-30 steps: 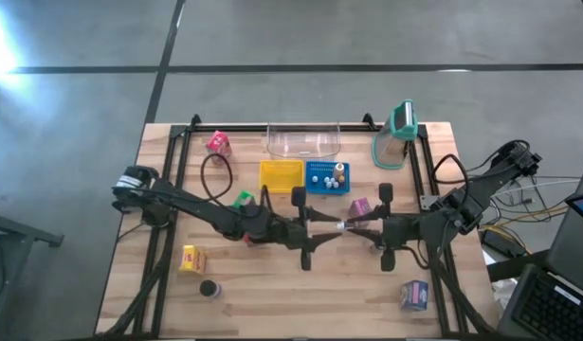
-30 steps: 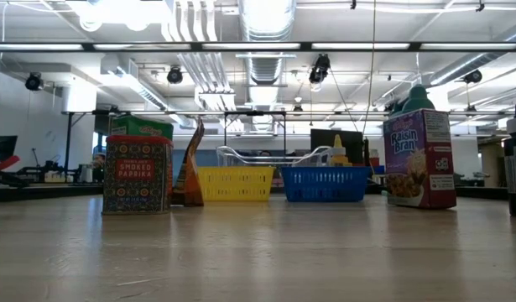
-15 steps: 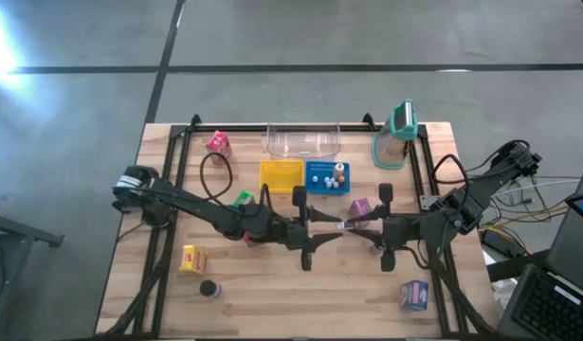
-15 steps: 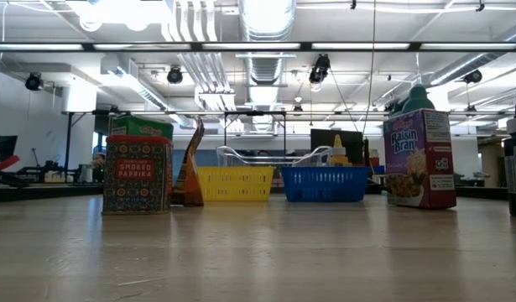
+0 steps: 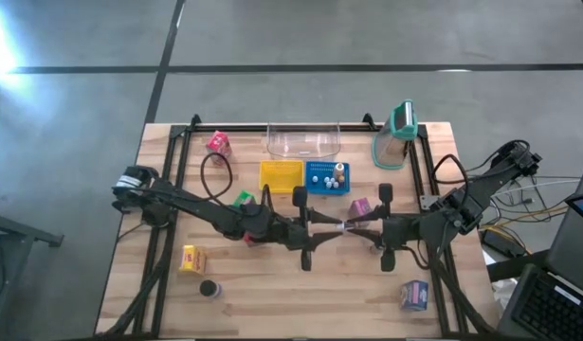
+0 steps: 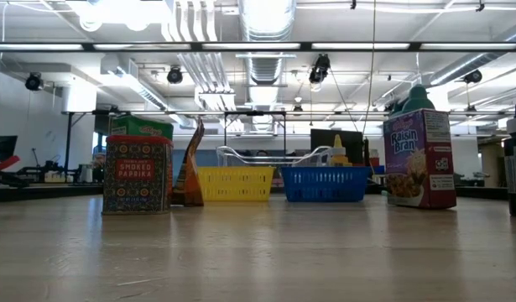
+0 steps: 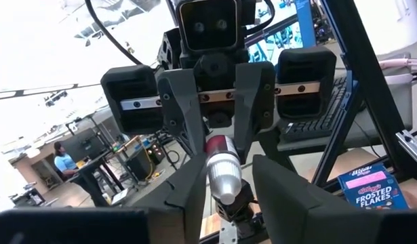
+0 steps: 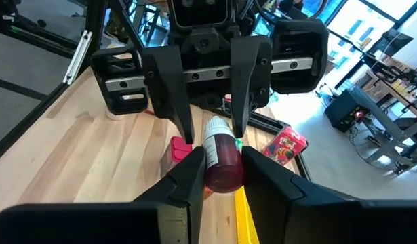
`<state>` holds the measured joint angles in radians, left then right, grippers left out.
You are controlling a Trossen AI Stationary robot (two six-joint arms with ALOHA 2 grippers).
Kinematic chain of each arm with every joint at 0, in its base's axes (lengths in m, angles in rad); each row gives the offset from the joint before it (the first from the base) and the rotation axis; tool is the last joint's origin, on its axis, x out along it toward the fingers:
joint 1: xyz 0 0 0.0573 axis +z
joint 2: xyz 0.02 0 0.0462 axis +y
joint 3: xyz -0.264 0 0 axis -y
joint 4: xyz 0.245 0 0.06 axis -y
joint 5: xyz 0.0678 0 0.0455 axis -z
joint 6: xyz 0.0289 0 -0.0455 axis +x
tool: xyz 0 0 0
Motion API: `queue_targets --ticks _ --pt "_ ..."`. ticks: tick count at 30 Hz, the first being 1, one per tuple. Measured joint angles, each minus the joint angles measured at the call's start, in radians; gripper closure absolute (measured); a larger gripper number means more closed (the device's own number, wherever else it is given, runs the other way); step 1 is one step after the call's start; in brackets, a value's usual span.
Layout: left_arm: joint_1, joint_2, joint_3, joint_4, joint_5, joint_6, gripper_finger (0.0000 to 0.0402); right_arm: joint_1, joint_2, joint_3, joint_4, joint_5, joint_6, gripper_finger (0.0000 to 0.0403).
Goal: Pick & Place Kitchen Items
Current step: Put the orange food coloring bottle into the blue bin
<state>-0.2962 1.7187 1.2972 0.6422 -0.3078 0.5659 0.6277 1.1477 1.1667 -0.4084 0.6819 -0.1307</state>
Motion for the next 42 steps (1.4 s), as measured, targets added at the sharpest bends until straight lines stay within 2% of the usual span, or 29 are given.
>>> queue_targets --ticks 4,10,27,36,42 --pt "0.000 0.000 0.000 -0.014 -0.007 0.000 0.0305 0.000 0.000 0.000 0.000 -0.001 0.000 0.0309" --pt "0.000 -0.001 0.000 -0.021 -0.008 -0.013 0.0333 0.000 0.000 0.000 -0.002 0.000 -0.003 0.0330" --pt "0.002 -0.004 0.000 -0.030 -0.018 -0.036 0.0333 0.000 0.000 0.000 -0.015 0.000 0.006 0.0294" --pt "0.011 -0.075 0.000 -0.162 -0.094 -0.095 0.0333 0.000 -0.061 0.006 -0.233 0.000 0.196 0.0270" --pt "0.075 -0.115 0.004 -0.329 -0.113 -0.230 0.0333 0.000 -0.110 0.001 -0.381 0.001 0.355 0.0259"
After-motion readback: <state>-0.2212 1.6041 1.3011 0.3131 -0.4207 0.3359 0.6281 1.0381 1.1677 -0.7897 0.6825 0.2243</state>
